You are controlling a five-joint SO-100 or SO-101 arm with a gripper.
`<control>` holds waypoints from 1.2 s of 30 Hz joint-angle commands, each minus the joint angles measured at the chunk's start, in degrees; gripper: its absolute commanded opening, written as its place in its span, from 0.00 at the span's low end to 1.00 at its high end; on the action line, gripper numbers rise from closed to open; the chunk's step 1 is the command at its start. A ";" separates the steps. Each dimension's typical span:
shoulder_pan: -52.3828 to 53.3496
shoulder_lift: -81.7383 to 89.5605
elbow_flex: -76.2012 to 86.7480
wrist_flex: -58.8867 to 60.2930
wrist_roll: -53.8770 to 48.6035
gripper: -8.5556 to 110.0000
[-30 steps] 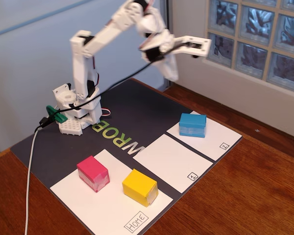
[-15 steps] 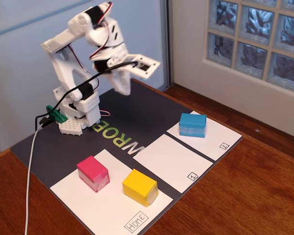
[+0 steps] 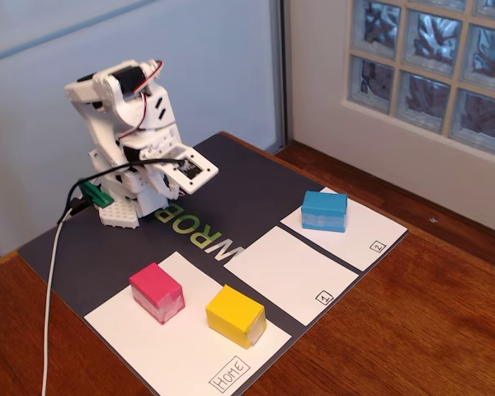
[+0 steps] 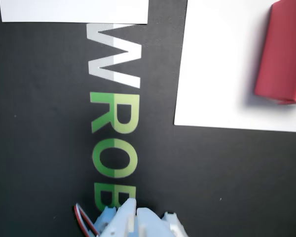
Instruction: Move box blue to zone 2
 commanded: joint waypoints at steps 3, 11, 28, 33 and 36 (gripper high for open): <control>1.67 0.62 10.28 -8.35 -3.08 0.07; -1.23 11.34 20.30 -6.86 -1.85 0.07; -2.37 34.10 34.19 -5.01 -1.93 0.10; -0.97 35.51 36.74 -5.80 -1.85 0.12; -0.88 35.51 36.83 -5.80 -1.58 0.11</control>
